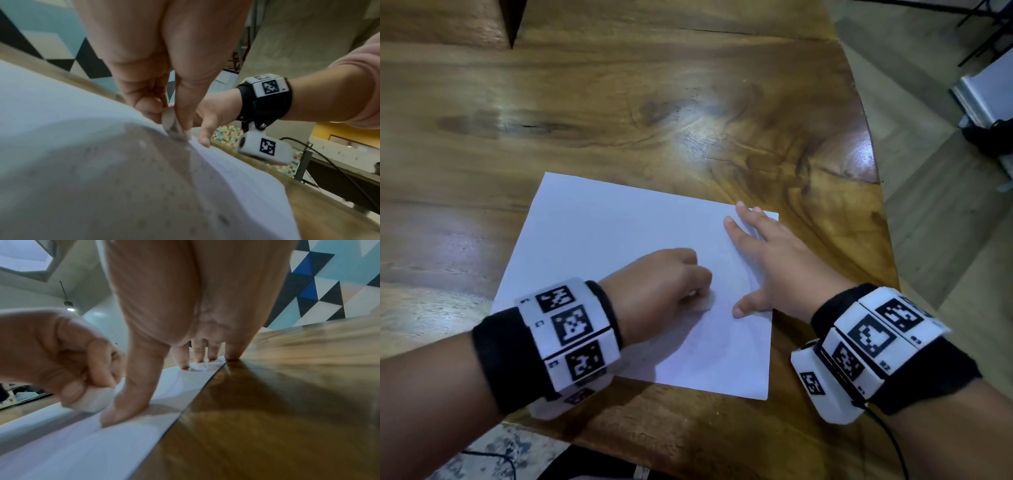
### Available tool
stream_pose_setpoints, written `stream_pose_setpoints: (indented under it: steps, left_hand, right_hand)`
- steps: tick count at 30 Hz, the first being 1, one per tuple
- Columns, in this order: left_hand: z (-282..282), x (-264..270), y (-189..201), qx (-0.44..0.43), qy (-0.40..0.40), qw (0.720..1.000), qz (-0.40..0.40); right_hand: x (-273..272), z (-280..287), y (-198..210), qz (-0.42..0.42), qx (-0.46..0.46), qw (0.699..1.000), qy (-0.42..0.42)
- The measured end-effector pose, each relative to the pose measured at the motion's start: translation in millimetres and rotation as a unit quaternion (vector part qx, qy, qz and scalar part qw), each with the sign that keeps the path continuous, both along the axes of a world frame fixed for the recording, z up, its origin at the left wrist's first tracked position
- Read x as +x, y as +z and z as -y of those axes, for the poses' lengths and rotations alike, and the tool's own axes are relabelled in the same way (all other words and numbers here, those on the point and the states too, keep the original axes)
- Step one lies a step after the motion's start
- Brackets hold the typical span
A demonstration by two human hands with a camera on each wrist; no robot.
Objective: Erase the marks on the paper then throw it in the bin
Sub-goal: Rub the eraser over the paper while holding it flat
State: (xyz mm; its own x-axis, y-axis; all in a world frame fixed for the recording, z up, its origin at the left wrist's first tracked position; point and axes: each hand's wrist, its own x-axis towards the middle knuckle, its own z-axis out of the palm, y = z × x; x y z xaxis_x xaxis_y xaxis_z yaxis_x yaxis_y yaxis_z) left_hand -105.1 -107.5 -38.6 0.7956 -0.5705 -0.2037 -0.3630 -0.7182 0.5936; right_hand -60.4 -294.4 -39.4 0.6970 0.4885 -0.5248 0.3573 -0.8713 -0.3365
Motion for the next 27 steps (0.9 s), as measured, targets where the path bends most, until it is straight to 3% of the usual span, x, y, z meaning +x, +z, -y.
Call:
stream_pose_setpoints:
  steps: [5,11,15,18,20,23,27]
  left_hand:
    - [-7.0,-22.8,-1.2,0.017,-0.086,0.993,-0.077]
    - [5.2,11.1,2.9,0.024,-0.028,0.999,0.004]
    - [-1.9,-16.0,-6.2,0.013,-0.061,0.994,-0.094]
    - [-8.8,-20.8,-9.5,0.022,-0.098,0.994,-0.053]
    - [-8.4,-18.4,-7.7,0.031,-0.103,0.992,-0.067]
    - [-7.1,-21.4,-5.1,0.022,-0.084,0.992,-0.095]
    - [-8.5,-8.7,2.6,0.031,-0.047,0.992,-0.113]
  right_hand:
    - [-0.6,1.3,-0.2,0.001,0.009,1.000,-0.001]
    - [-0.8,1.4,-2.4,0.010,0.010,1.000,0.005]
    - [-0.7,2.5,-2.2,0.005,0.024,1.000,-0.002]
    - [-1.5,1.4,-1.1,0.001,0.026,1.000,-0.016]
    - [-1.4,4.3,1.2,0.018,0.023,0.998,-0.063]
    - [2.8,10.0,4.8,0.066,0.025,0.990,-0.125]
    - [5.0,6.2,7.6,0.083,0.014,0.990,-0.115]
